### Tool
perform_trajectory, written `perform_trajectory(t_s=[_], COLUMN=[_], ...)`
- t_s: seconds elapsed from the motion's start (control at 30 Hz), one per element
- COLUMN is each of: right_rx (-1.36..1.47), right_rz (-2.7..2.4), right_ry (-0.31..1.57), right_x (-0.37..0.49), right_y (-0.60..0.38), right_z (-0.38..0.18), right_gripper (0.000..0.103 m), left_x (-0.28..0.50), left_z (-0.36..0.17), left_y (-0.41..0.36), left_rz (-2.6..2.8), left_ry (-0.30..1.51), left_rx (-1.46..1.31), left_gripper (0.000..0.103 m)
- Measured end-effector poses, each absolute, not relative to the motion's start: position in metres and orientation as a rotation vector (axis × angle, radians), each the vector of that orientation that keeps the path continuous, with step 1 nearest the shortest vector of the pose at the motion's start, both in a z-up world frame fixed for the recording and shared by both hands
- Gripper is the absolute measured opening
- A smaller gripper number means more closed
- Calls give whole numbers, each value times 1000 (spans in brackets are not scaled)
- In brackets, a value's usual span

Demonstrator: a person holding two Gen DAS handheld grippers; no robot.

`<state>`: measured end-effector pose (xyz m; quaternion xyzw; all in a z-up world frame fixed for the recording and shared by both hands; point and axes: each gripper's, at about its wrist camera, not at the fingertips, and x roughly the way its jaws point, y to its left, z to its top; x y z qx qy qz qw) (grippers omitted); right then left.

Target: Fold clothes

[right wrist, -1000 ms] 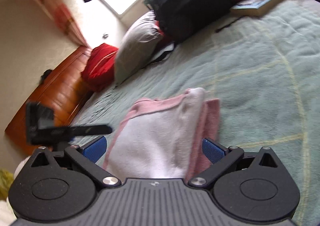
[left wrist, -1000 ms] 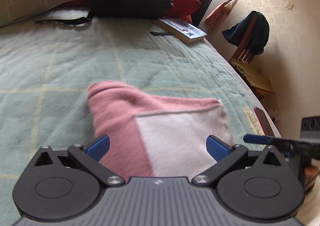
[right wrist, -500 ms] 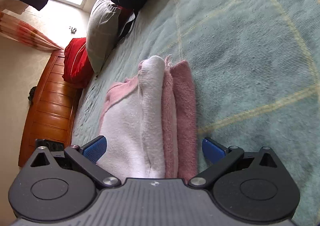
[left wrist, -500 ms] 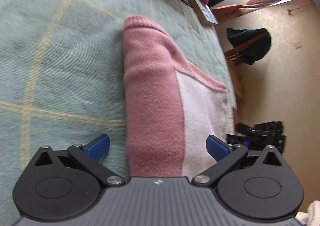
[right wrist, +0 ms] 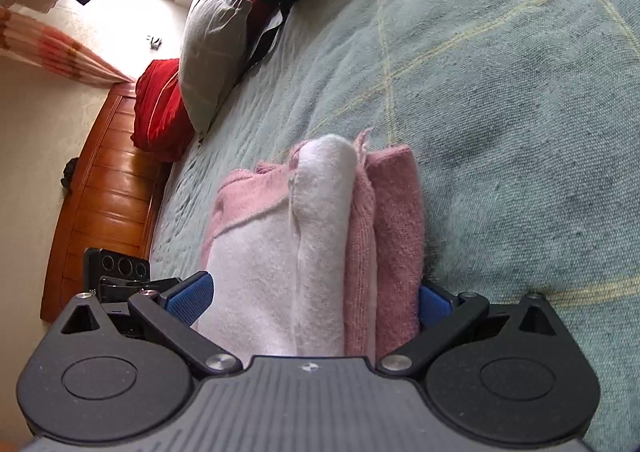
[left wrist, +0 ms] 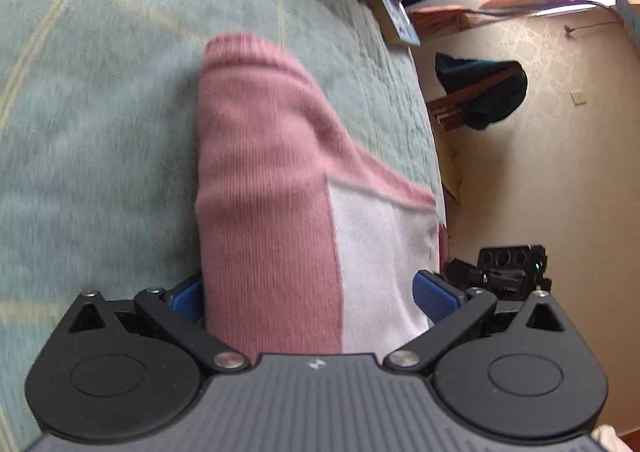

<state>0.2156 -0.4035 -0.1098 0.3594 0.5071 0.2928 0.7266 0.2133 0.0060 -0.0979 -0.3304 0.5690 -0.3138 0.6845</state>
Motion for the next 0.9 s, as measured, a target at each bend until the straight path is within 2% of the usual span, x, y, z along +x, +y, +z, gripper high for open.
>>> perform_trajectory(t_s=[0.43,0.63,0.9], right_rx=[791,737,791], right_rz=[705,759,763], right_ry=[1164,1207,1180], right_x=[223,200,209], right_y=[-393,-387,-382], right_z=[-112,-107,-111], right_gripper=[103,103,103], left_x=[206,209,204], left_z=[-99,-104,-107], left_y=[-2,-6,-3], left_rz=[-735,-731,-769], left_ry=[1292,1281,1262], left_rx=[-727,-752,-776], left_gripper=[102,102,102])
